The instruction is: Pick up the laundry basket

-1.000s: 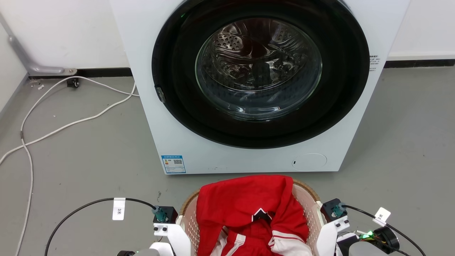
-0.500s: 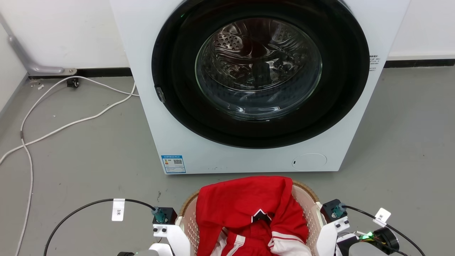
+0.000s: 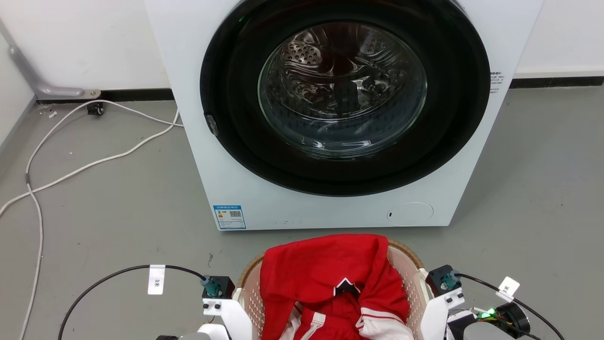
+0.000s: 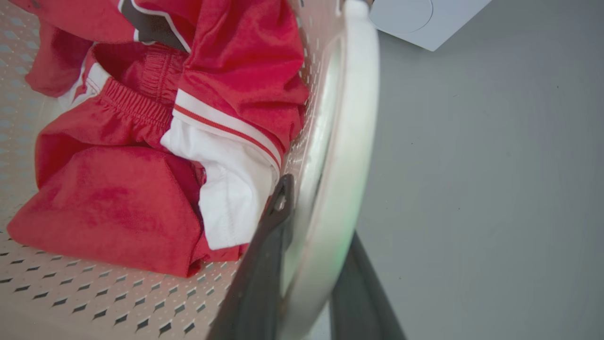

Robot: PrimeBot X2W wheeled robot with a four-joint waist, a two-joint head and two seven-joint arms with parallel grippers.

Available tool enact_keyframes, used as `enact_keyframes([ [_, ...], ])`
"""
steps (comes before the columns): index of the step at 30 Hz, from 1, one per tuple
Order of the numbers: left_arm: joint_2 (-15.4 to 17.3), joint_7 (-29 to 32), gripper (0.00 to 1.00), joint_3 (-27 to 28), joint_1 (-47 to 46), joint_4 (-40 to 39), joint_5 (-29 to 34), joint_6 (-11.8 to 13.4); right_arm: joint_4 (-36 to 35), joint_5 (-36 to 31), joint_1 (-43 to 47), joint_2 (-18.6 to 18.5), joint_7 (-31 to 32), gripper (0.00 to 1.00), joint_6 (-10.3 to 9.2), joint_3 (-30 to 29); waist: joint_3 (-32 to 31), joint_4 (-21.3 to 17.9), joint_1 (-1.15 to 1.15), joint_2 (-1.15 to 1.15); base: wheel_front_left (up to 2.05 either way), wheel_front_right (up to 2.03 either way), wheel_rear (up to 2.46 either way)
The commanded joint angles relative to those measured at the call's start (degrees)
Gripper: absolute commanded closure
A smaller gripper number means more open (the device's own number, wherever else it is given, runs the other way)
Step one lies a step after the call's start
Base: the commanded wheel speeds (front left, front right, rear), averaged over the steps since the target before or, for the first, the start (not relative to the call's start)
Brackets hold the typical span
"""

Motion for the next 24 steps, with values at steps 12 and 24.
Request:
enact_keyframes([
  [12,-0.5,-0.6,1.0,-0.9,-1.2,-0.5,-1.1,-0.7,-0.3,0.7,0.3,0.5,-0.1,1.0,0.68,1.0,0.0,0.1,0.0,0.0,0.0,0.0,0.0],
  [24,-0.4,-0.8,1.0,-1.8,-1.1,-0.6,-1.9,-0.7,-0.3,0.8,0.3,0.3,0.0,1.0,0.68,1.4,-0.1,0.2,0.0,0.0,0.0,0.0,0.0],
])
